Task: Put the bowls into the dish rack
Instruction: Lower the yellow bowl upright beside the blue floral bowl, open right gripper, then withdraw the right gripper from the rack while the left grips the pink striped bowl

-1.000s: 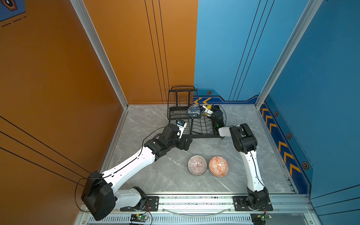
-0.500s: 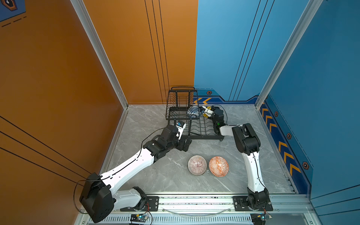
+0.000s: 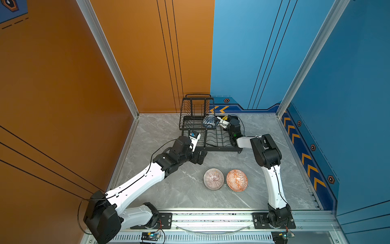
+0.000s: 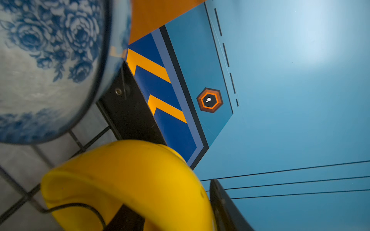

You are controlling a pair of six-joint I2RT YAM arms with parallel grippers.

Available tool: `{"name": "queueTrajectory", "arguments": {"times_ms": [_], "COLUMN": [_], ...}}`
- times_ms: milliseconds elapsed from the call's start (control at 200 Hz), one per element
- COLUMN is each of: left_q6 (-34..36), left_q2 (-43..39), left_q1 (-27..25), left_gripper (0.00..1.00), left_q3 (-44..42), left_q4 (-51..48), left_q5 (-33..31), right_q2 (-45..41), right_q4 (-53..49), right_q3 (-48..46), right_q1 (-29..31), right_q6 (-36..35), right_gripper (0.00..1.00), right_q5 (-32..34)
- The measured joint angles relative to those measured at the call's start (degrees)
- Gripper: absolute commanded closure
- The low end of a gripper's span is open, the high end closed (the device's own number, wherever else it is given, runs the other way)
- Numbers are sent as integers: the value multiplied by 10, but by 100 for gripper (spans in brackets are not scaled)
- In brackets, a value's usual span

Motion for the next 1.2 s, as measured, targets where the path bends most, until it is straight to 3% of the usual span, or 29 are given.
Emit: {"name": "queueTrajectory", "arguments": {"times_ms": [155,355,961,1197], "left_q6": [0,0,-2,-9], "left_q2": [-2,-4,-34,-69], "left_q1": [0,0,0,0], "left_gripper": [2,2,2,2], "left_q3": [0,0,-17,-44], "left_q4": [0,0,-8,-16], "left_q5": [0,0,-1,-7], "right_q2": [-7,-33,-128,-235], "right_q4": [-9,-16,-8,-14], "right_q3": [-8,-12,-97,-187], "right_q1": [1,1,1,9], "right_q6": [3,5,20,95], "right_gripper": [18,1,0,0], "right_q5": [-4,-9,-1,32]}}
